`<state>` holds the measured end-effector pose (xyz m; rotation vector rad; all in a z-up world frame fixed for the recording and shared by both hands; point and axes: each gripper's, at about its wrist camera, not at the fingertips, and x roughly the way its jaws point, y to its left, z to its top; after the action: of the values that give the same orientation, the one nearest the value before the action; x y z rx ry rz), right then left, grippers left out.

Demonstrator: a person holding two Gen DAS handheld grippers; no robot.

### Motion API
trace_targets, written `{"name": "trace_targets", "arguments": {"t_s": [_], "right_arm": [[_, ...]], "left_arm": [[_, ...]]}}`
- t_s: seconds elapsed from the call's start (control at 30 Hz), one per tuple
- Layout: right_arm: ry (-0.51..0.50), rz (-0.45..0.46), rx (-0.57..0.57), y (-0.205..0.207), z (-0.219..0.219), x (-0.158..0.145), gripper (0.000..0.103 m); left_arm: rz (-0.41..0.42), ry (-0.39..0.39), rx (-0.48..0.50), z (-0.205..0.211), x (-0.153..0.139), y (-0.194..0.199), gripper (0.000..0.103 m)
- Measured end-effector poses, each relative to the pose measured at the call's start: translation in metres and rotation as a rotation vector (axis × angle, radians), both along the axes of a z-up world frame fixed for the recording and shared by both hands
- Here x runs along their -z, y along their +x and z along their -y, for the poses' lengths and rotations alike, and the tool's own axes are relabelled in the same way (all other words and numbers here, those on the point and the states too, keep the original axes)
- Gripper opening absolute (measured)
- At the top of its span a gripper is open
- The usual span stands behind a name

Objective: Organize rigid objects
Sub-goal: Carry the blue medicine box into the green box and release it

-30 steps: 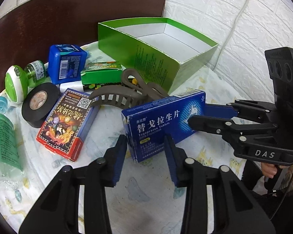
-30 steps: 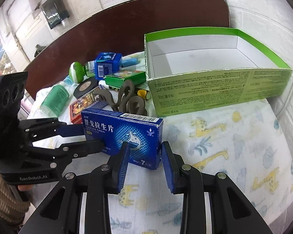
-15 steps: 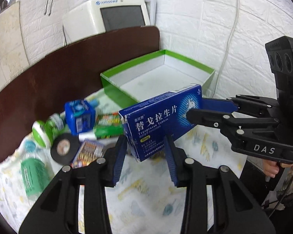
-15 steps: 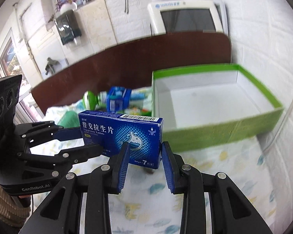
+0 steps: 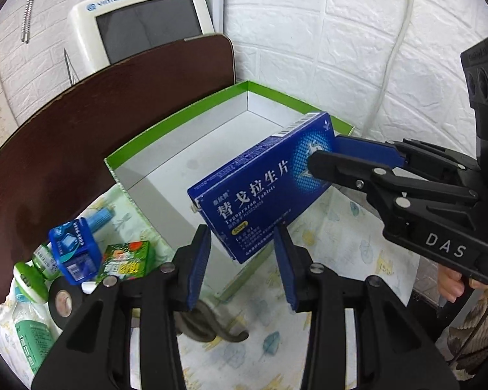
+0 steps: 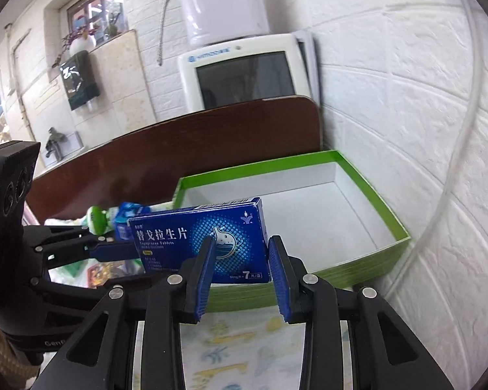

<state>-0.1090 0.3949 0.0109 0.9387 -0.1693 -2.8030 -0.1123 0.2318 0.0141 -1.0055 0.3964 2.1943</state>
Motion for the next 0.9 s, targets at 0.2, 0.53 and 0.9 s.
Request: {"name": "trace_targets", "arguments": {"t_s": [0.2,0.53,0.9], "right_arm": [[-0.035,0.037,0.024,-0.016,-0.021,0.015,0.034],[-0.053,0.064,0.045,-0.028,-0.037,0.025,0.035],[-0.08,0.092,-0.032,-0.033,-0.024,0.035,0.035]], "left_arm": [[0.026,-0.029,-0.004,-0.018,0.007,-0.007,0.039],[0.04,-0.054,-0.004,-0.034,0.013,-0.015,0.039],[0.028,-0.075,0.017,-0.042,0.013,-0.01,0.038]]}}
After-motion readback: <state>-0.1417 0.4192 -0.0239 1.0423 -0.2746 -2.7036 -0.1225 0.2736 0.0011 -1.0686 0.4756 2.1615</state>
